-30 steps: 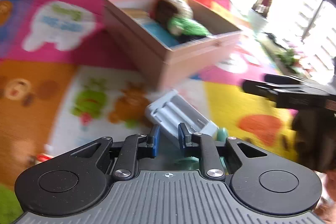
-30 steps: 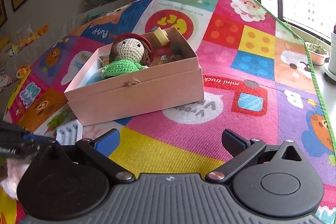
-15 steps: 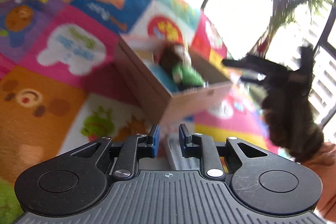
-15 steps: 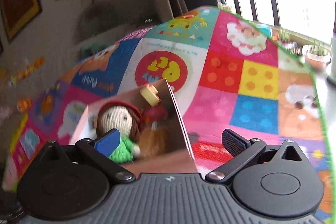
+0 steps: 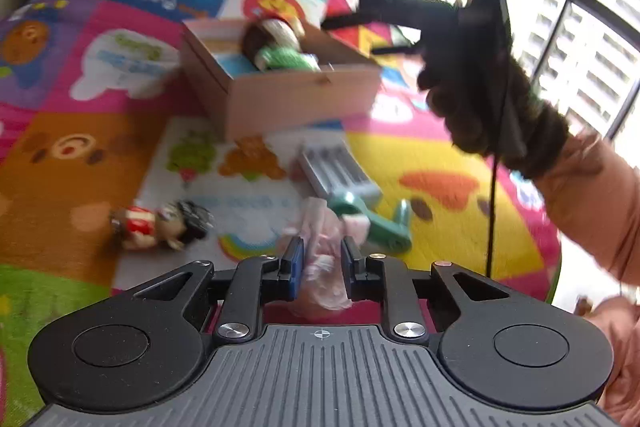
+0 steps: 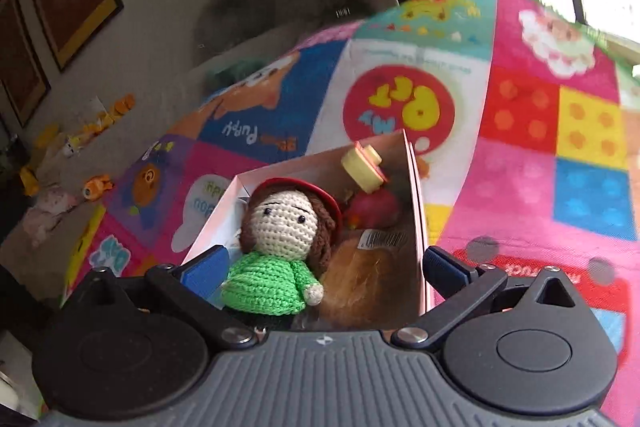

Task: Organize objects
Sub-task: 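Withdraw the open left gripper from the box toward the grey battery charger, then grasp the grey battery charger on the mat with the left gripper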

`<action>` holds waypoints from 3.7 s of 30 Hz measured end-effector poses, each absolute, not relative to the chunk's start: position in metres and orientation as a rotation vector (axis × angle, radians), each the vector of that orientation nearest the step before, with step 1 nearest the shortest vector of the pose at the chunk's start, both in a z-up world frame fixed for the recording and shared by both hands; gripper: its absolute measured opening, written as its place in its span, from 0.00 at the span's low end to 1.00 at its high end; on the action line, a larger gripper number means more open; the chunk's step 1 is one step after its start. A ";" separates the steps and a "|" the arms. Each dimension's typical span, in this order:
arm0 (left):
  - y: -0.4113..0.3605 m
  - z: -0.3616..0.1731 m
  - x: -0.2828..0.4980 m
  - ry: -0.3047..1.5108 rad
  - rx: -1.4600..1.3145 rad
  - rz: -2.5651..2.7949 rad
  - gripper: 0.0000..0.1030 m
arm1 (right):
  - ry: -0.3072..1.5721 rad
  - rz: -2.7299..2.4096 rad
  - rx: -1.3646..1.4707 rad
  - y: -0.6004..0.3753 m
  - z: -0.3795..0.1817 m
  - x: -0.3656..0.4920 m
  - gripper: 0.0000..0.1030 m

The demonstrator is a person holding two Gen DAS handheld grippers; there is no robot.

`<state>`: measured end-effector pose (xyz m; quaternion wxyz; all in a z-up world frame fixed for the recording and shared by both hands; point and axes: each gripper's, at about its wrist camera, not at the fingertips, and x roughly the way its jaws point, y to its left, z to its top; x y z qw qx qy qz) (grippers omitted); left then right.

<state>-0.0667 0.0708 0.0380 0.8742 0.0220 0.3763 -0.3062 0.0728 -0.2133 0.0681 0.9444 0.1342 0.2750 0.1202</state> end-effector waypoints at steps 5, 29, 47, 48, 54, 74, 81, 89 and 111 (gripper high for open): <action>0.056 0.031 -0.059 0.780 0.139 -0.550 0.24 | 0.578 0.398 0.054 -0.182 0.073 0.008 1.00; 0.111 0.072 -0.046 0.567 -0.172 -0.255 0.23 | 0.689 0.500 -0.126 -0.125 0.044 -0.041 0.88; 0.074 0.057 -0.052 0.652 -0.109 -0.357 0.23 | 0.764 0.436 -0.020 -0.165 0.045 -0.043 0.89; 0.076 0.057 -0.050 0.656 -0.118 -0.352 0.23 | 0.787 0.438 -0.003 -0.158 0.042 -0.040 0.89; 0.068 0.055 -0.041 0.689 -0.185 -0.341 0.23 | 0.813 0.366 0.060 -0.138 0.026 -0.023 0.90; -0.036 0.031 -0.012 0.698 0.025 -0.426 0.23 | 0.699 0.094 0.049 -0.236 0.010 -0.045 0.93; -0.030 0.024 -0.009 0.708 0.128 -0.349 0.30 | 0.699 0.101 0.080 -0.239 0.009 -0.046 1.00; 0.006 0.021 -0.015 0.777 0.036 -0.334 0.27 | 0.705 0.094 0.069 -0.237 0.008 -0.045 1.00; -0.021 0.032 0.007 0.831 -0.210 -0.362 0.77 | 0.703 0.096 0.072 -0.237 0.008 -0.045 1.00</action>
